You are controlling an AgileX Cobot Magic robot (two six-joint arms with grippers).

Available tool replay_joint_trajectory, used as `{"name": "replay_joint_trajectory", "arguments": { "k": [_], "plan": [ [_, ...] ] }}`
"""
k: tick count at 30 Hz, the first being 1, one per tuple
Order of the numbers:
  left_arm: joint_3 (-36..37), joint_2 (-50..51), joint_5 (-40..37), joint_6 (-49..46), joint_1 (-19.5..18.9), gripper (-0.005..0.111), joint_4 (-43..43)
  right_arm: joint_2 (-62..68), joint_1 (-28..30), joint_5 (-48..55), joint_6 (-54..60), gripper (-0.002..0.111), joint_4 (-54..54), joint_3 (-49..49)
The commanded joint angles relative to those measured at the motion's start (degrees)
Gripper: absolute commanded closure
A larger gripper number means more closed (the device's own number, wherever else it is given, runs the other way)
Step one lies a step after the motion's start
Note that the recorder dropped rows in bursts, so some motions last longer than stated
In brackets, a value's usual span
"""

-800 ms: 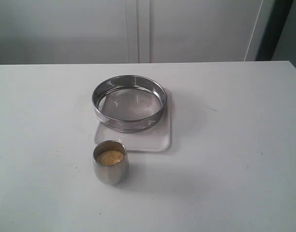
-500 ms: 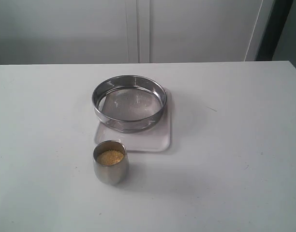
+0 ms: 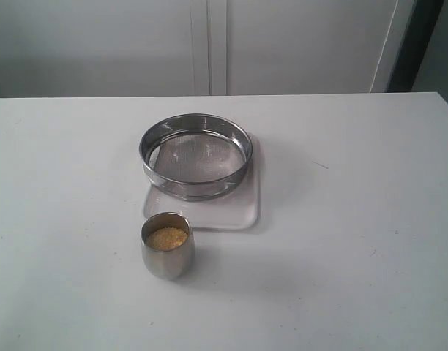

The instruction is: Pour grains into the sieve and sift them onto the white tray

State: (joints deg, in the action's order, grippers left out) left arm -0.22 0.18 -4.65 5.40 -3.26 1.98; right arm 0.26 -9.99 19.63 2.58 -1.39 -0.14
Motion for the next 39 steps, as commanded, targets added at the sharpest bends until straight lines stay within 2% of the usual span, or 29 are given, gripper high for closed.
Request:
{"name": "replay_joint_trajectory", "arguments": {
  "k": [1,6,10,13,17,23,25,27,32,36,39],
  "plan": [
    [0.22,-0.18,2.36,0.98,0.01,0.107,0.62,-0.26,-0.24,-0.41,-0.30,0.108,-0.32,0.14],
    [0.22,-0.18,2.72,11.92,0.01,0.107,3.44,-0.26,-0.24,-0.41,-0.30,0.108,-0.32,0.14],
    [0.22,-0.18,12.83,19.70,0.01,0.107,4.00,-0.26,-0.24,-0.41,-0.30,0.108,-0.32,0.14],
    [0.22,-0.18,20.74,21.39,0.01,0.107,3.88,-0.26,-0.24,-0.41,-0.30,0.108,-0.32,0.14],
    [-1.59,0.99,17.54,21.39,0.01,0.107,0.98,-0.26,-0.24,-0.41,-0.30,0.108,-0.32,0.14],
    [-10.92,10.82,19.27,22.61,0.01,0.107,-11.66,-0.26,-0.24,-0.41,-0.30,0.108,-0.32,0.14],
    [-13.96,15.72,23.77,27.39,0.01,0.107,-15.86,-0.26,-0.24,-0.41,-0.30,0.108,-0.32,0.14],
    [-15.75,20.10,28.77,33.05,0.01,0.107,-24.85,-0.26,-0.24,-0.41,-0.30,0.108,-0.32,0.14],
    [-19.53,29.48,33.13,48.19,0.01,0.107,-45.70,-0.26,-0.24,-0.41,-0.30,0.108,-0.32,0.14],
    [-19.90,33.23,40.14,51.48,0.78,0.107,-50.48,-0.26,-0.24,-0.41,-0.30,0.108,-0.32,0.14],
    [-19.90,35.27,39.87,51.48,2.70,0.107,-52.45,-0.26,-0.24,-0.41,-0.30,0.108,-0.32,0.14]
  ]
}}
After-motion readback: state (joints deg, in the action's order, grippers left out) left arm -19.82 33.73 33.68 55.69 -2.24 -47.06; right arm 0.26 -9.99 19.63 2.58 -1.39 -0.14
